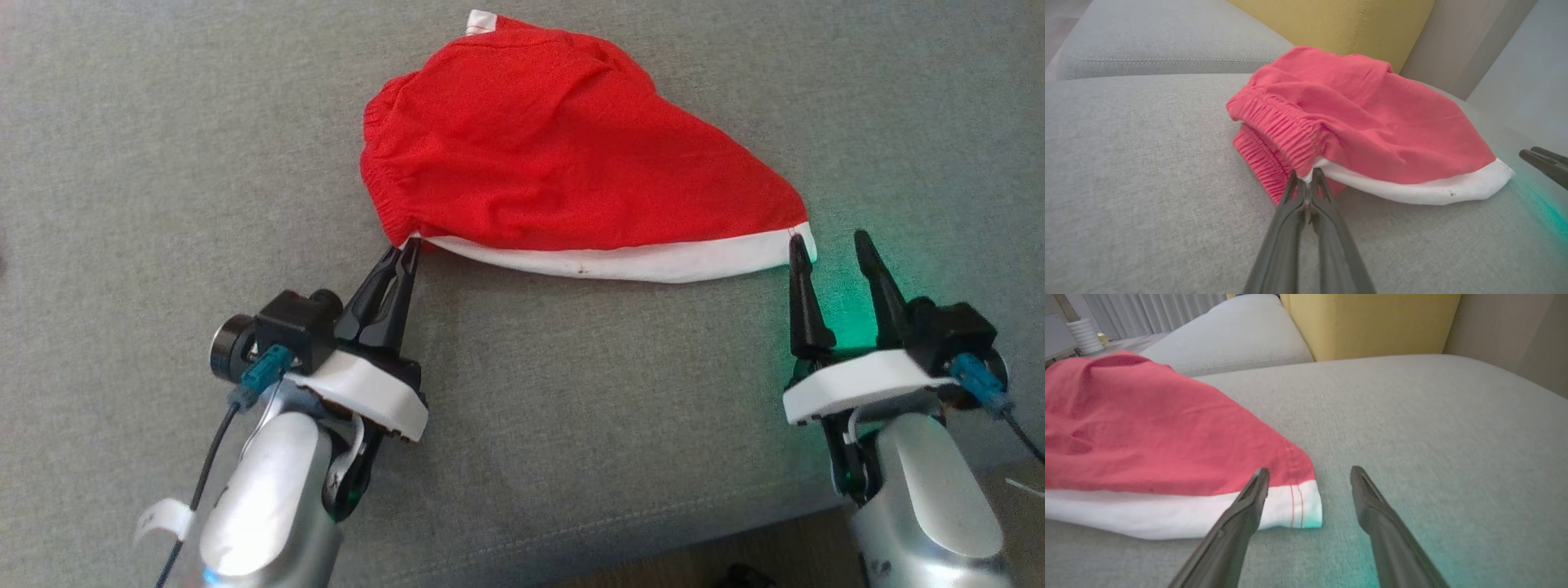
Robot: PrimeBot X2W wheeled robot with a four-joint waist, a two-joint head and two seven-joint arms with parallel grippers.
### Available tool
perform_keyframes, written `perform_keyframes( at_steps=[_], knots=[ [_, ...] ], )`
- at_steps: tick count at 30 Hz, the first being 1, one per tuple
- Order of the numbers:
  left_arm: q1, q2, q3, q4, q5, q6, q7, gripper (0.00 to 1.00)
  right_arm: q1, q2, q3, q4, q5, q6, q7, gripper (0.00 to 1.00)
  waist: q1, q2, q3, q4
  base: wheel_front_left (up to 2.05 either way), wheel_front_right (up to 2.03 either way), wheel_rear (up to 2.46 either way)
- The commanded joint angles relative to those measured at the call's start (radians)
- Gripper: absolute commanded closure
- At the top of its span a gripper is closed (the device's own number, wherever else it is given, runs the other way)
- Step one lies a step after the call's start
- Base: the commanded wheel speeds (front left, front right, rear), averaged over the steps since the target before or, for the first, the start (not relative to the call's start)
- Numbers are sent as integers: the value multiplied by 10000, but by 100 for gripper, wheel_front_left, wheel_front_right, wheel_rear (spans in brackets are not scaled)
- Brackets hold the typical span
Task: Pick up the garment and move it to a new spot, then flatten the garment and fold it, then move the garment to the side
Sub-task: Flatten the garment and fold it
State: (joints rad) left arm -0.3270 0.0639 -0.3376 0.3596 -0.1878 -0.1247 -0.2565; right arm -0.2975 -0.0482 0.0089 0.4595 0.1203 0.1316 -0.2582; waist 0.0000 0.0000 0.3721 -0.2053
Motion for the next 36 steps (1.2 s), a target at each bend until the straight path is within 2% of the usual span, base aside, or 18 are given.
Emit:
perform_keyframes(
  at_steps=[1, 9, 10, 11, 12, 15, 22, 28, 33, 36],
  knots=[
    [79, 150, 339, -324, -10, -59, -53, 100, -21, -20, 61, 46, -104, -9, -36, 0, 0, 0, 3, 63, 0, 0, 0],
    [36, 89, 265, -291, -21, -59, -53, 100, -415, -20, 128, 1117, -35, -9, -36, 0, 0, 0, 97, 278, 0, 0, 0],
    [20, 88, 240, -278, -38, -59, -53, 100, -485, -20, 140, 1204, -17, -9, -36, 4, 0, 0, 111, 293, 0, 0, 0],
    [8, 90, 226, -267, -55, -59, -53, 100, -543, -20, 185, 1317, -3, -9, -36, 16, 0, 0, 118, 308, 0, 0, 0],
    [0, 99, 213, -256, -71, -59, -53, 100, -604, -20, 224, 1414, 29, -9, -36, 41, 0, 0, 122, 319, 0, 0, 0],
    [2, 136, 202, -237, -105, -59, -53, 100, -733, -20, 438, 1661, 149, -9, -36, 100, 0, 0, 106, 345, 0, 0, 0],
    [64, 207, 322, -418, -106, -59, -53, 100, -789, -20, 524, 1298, 569, -9, -36, 100, 0, 0, -111, 424, 0, 0, 0],
    [-39, 269, 737, -1123, 74, -59, -53, 100, -699, -29, 856, -625, 844, -9, -36, 100, 0, 0, -893, 651, 0, 0, 0],
    [-581, 698, 722, -1801, 242, -59, -53, 100, -979, -223, 738, -1864, 1134, -9, -36, 100, 0, 0, -1667, 853, 0, 0, 0],
    [-1014, 1144, 705, -2086, 263, -59, -53, 100, -1344, -446, 739, -2403, 1257, -9, -36, 100, 0, 0, -2107, 929, 0, 0, 0]
  ],
)
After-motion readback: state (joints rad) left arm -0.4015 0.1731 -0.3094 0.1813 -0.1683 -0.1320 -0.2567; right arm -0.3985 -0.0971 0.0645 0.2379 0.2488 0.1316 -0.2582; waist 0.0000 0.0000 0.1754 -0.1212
